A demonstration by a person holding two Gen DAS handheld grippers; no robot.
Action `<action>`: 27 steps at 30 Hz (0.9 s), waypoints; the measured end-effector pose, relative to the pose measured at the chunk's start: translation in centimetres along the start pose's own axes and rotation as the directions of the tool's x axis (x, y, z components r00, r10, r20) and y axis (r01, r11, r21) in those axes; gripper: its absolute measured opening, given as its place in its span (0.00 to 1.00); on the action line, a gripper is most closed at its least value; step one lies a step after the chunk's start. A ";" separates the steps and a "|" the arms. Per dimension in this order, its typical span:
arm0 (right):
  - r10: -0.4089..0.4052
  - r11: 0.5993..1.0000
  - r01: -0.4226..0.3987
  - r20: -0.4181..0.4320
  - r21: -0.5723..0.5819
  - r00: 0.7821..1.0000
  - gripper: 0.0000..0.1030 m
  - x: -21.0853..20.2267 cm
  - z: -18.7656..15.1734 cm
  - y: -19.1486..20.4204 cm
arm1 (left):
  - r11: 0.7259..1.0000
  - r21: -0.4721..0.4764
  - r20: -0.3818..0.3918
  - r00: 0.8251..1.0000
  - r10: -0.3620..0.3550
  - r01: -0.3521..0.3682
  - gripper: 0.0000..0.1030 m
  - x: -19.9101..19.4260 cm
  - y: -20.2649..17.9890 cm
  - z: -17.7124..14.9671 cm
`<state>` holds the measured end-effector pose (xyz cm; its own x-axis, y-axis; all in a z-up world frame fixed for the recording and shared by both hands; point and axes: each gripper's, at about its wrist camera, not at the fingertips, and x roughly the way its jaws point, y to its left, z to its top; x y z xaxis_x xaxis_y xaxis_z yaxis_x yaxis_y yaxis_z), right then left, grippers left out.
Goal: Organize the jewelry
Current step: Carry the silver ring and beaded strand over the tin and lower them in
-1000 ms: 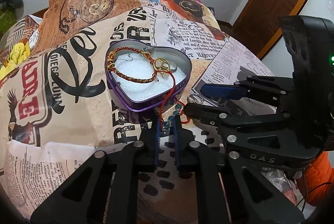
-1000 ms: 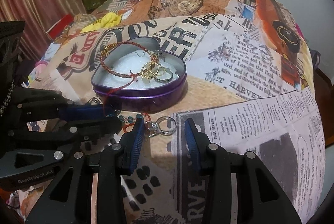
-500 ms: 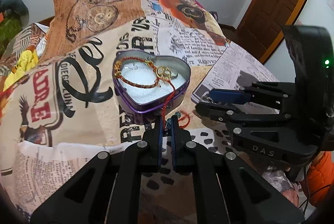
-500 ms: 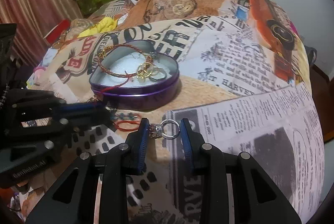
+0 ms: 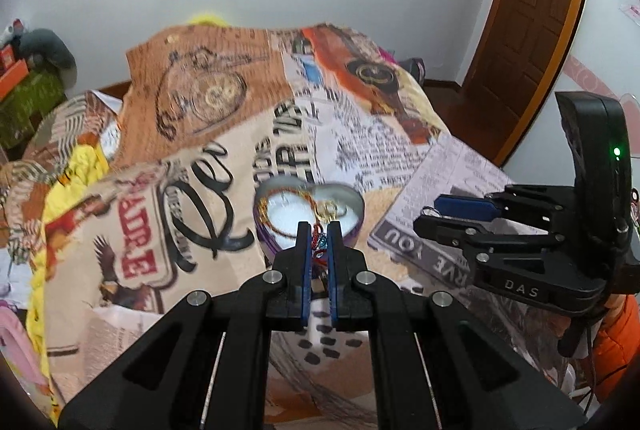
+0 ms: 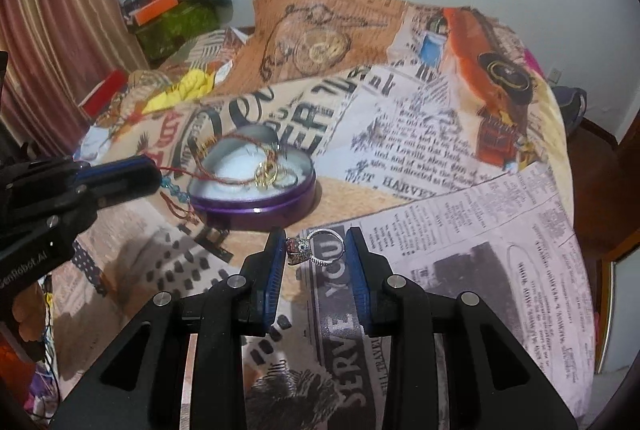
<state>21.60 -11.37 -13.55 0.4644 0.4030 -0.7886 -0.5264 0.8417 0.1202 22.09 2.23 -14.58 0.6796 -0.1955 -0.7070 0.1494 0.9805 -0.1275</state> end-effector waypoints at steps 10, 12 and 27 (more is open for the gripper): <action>-0.002 1.000 0.002 0.072 -0.002 0.997 0.27 -1.6 1.6 0.7 | 1.000 0.015 0.076 0.997 0.012 -0.014 0.05 -1.7 0.1 2.1; 0.001 1.000 -0.001 0.084 -0.003 0.996 0.27 -1.7 2.0 0.9 | 1.000 0.017 0.083 0.996 0.013 -0.014 0.05 -1.8 0.1 2.4; 0.026 1.000 -0.026 0.087 -0.007 0.996 0.27 0.2 3.7 1.8 | 1.000 0.007 0.085 0.996 0.015 -0.015 0.05 0.1 1.3 3.7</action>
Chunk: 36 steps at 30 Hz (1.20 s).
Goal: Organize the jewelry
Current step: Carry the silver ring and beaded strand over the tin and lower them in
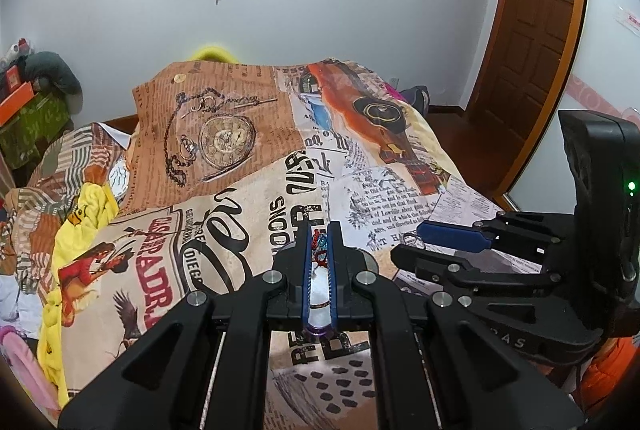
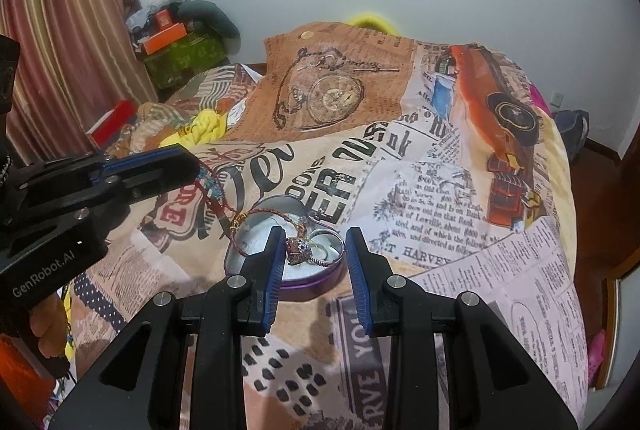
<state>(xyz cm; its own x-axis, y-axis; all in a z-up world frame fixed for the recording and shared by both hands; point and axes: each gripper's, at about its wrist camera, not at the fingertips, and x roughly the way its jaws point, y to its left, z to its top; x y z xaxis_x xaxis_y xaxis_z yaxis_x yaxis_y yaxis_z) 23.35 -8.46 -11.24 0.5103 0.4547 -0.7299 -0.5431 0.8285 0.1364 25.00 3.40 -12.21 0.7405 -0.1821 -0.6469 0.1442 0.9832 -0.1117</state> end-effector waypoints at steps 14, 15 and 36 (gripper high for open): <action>0.023 0.999 -0.026 -0.081 -0.039 0.996 0.27 3.7 -0.4 1.2 | 0.998 -0.057 -0.108 0.993 -0.038 0.032 0.05 4.5 1.8 -1.5; 0.026 0.999 -0.030 -0.085 -0.041 0.996 0.27 3.9 -0.4 1.3 | 0.998 -0.059 -0.117 0.992 -0.042 0.035 0.05 4.8 1.9 -1.6; 0.013 0.996 -0.025 -0.140 -0.085 0.990 0.27 5.9 -1.0 2.4 | 0.997 -0.068 -0.153 0.987 -0.049 0.039 0.05 5.4 2.6 -2.6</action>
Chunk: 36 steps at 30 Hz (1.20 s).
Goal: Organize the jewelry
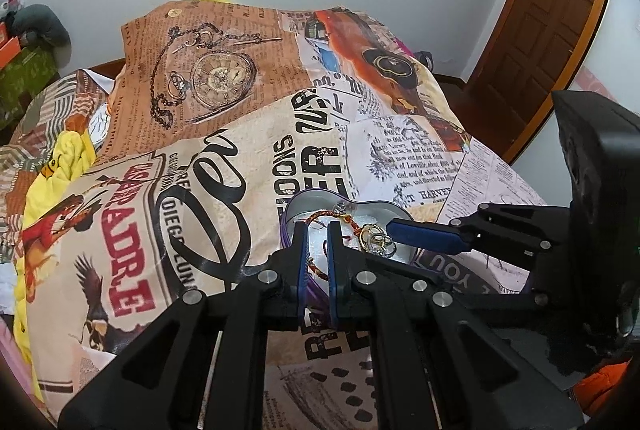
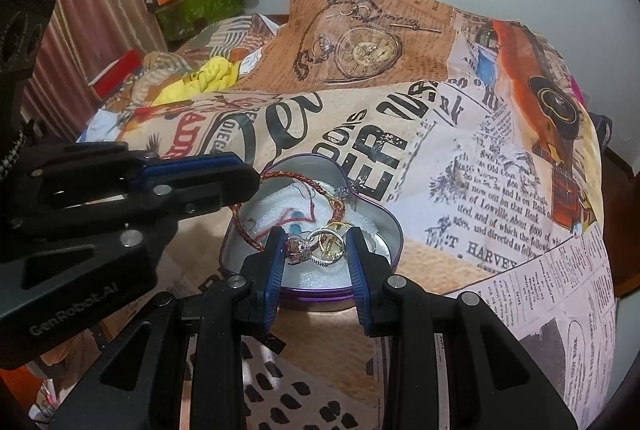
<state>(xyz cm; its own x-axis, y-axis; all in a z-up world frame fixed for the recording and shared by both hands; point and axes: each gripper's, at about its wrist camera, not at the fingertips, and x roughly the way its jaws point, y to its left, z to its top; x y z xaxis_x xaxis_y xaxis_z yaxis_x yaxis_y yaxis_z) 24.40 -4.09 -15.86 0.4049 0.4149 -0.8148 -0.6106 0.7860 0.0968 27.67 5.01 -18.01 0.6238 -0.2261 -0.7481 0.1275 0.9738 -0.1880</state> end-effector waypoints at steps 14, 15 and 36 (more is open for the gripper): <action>-0.006 1.000 0.006 -0.003 -0.006 1.000 0.36 -0.9 0.2 0.5 | 0.999 -0.049 0.013 1.000 0.005 -0.004 0.18 -1.5 0.8 -0.1; -0.011 1.000 0.011 0.003 -0.009 1.000 0.36 -1.3 0.2 0.7 | 0.999 -0.050 0.017 1.000 0.007 -0.006 0.18 -1.7 0.7 -0.1; -0.177 0.984 0.159 0.472 0.077 0.864 0.36 -21.5 0.0 4.1 | 0.993 0.014 0.432 0.896 0.102 -0.119 0.24 -20.1 -3.8 -0.2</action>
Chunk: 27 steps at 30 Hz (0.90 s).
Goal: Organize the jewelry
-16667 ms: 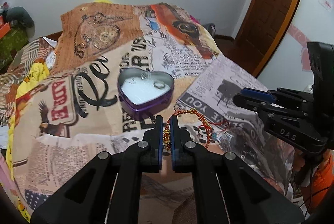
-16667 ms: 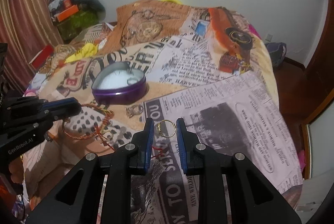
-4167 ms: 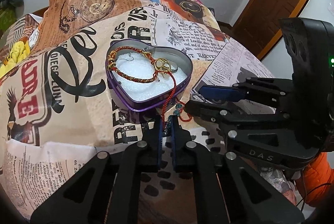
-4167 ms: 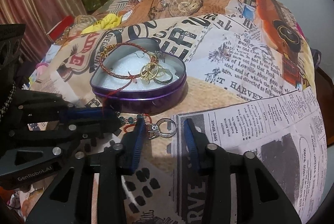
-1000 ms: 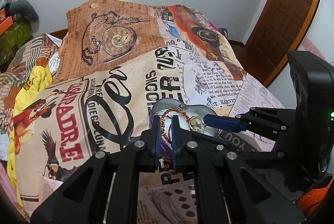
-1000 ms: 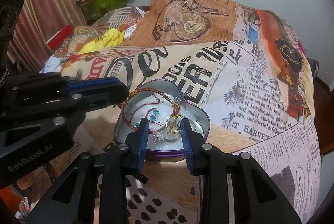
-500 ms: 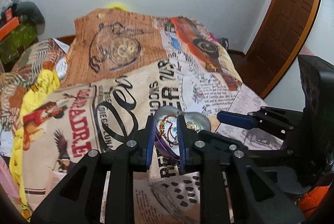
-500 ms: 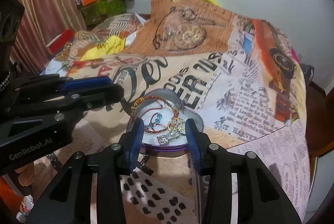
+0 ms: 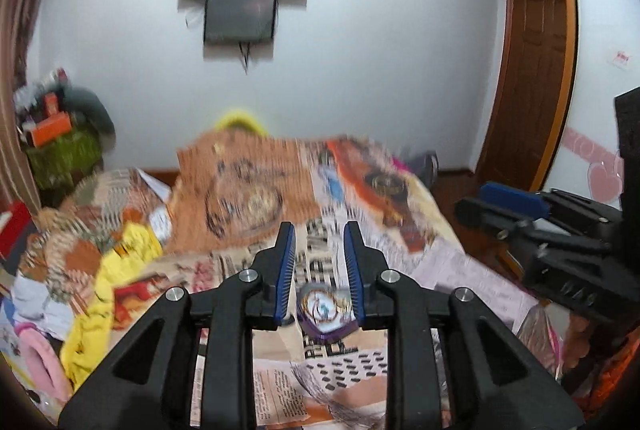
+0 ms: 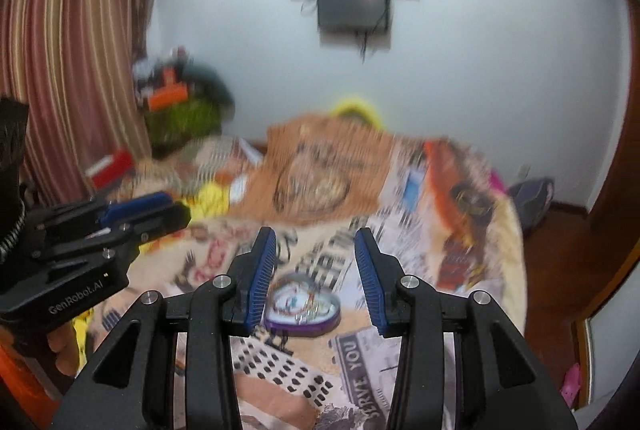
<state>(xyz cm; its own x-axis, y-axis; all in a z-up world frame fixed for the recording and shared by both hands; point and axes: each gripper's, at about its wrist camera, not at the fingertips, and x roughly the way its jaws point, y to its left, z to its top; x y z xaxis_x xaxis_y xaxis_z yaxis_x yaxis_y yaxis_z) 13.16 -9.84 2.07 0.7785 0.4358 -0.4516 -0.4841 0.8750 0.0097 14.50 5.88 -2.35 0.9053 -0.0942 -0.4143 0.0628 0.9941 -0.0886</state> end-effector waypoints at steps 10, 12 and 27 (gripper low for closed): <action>-0.095 0.995 0.095 0.276 0.016 0.956 0.40 -9.9 0.8 2.6 | 0.998 0.006 0.282 0.958 0.051 -0.055 0.50 -9.8 -1.3 0.2; -0.107 0.994 0.104 0.292 0.027 0.951 0.51 -10.6 0.5 3.0 | 0.998 0.005 0.302 0.952 0.053 -0.057 0.63 -10.7 -1.4 -0.1; -0.196 0.980 0.178 0.302 0.088 0.933 1.00 -11.8 -1.0 2.7 | 0.998 -0.025 0.323 0.944 0.064 -0.059 0.93 -13.1 -1.7 -1.6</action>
<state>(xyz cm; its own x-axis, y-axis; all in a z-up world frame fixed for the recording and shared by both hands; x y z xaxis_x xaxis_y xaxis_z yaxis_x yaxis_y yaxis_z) 2.28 -12.82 6.53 0.9420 0.2985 -0.1533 -0.3009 0.9536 0.0078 1.92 5.30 1.78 0.9946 -0.0078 -0.1038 -0.0013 0.9963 -0.0865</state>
